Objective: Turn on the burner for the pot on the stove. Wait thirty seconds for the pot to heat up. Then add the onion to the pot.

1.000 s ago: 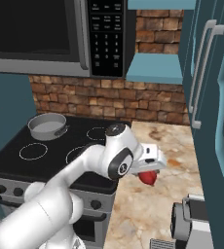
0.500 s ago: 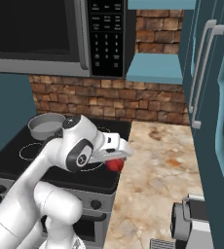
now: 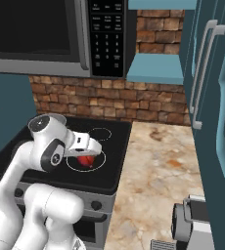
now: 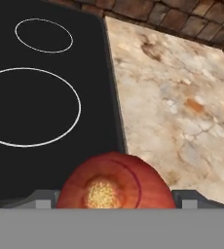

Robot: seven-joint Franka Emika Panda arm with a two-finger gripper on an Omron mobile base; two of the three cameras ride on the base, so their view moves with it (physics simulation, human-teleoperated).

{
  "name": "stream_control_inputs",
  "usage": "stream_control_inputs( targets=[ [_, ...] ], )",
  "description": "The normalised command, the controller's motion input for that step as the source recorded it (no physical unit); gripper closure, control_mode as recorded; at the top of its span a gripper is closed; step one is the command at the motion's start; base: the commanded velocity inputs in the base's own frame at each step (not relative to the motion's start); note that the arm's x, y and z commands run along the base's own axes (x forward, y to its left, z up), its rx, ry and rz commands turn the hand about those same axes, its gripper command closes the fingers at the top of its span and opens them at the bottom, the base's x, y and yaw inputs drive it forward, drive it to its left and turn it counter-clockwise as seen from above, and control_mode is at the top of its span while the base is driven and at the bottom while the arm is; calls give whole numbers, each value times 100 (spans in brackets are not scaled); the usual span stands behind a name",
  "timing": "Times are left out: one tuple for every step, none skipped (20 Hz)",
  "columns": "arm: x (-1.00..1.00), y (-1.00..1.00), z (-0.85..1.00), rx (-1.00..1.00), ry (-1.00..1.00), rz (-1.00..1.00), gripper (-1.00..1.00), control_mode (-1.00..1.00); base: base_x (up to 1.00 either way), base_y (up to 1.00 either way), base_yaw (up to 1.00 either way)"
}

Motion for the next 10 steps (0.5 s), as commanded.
stream_control_inputs(
  targets=[
    [36, 100, 4, 14, -2, 0, 100, -100, 0, 0, 0],
    [43, 100, 3, 17, 0, 0, 100, -100, 0, 0, 0],
    [41, 100, 5, 17, -1, 0, 100, -100, 0, 0, 0],
    [38, 100, 8, 17, -1, 0, 100, -100, 0, 0, 0],
    [37, 100, 9, 17, -3, 0, 100, -100, 0, 0, 0],
    [35, 100, 9, 17, -3, 0, 100, -100, 0, 0, 0],
    [33, 100, 9, 15, -5, 0, 100, -100, 0, 0, 0],
    [31, 100, 8, 15, -6, 0, 100, -100, 0, 0, 0],
    [31, 100, 5, 14, -7, 0, 100, -100, 0, 0, 0],
    [31, 100, 4, 13, -7, 0, 100, -100, 0, 0, 0]
  ],
)
